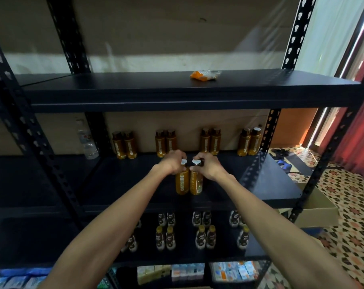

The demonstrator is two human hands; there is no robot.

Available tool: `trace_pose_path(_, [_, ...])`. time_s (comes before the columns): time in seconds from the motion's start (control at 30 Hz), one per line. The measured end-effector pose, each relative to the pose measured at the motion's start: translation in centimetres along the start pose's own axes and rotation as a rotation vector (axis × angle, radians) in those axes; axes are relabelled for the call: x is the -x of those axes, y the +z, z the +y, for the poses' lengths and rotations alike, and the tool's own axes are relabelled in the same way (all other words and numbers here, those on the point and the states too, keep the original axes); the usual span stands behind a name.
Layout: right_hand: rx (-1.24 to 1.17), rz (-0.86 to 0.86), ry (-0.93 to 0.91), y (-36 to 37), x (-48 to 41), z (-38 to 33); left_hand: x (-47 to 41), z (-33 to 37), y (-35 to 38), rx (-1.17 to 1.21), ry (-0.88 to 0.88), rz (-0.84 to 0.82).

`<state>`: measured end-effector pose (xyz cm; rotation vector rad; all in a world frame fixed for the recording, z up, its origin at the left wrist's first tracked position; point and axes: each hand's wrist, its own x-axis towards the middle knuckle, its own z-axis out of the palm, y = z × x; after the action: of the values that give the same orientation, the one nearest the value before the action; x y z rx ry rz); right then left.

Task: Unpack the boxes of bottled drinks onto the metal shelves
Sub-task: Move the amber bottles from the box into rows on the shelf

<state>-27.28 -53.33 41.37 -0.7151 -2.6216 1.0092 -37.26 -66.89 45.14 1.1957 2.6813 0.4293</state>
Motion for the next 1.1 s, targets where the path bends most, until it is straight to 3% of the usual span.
trace_pose_path(0.13, [0.163,0.006,-0.005,-1.0,0.0,-1.1,0.0,-0.1,-0.3,-0.007,0.028,-0.035])
trace_pose_path(0.27, [0.233,-0.100,-0.012,-1.8,-0.7,-2.3,0.2,-0.3,-0.3,-0.039,0.012,-0.024])
trace_pose_path(0.37, [0.210,-0.172,-0.022,-2.4,-0.8,-2.6,0.4,-0.4,-0.2,-0.038,0.010,-0.024])
trace_pose_path(0.6, [0.237,-0.132,-0.006,-2.3,-1.0,-2.4,0.3,-0.4,-0.1,-0.021,-0.005,-0.025])
trace_pose_path(0.77, [0.165,-0.256,-0.039,-3.0,-0.6,-3.0,0.6,-0.4,-0.2,-0.022,-0.006,-0.026])
trace_pose_path(0.93, [0.117,-0.090,0.034,-1.7,-0.7,-2.4,1.0,-0.2,-0.3,-0.018,-0.001,-0.010])
trace_pose_path(1.1, [0.152,-0.163,-0.027,-1.9,-0.6,-2.3,1.2,-0.4,-0.4,0.002,0.033,-0.004])
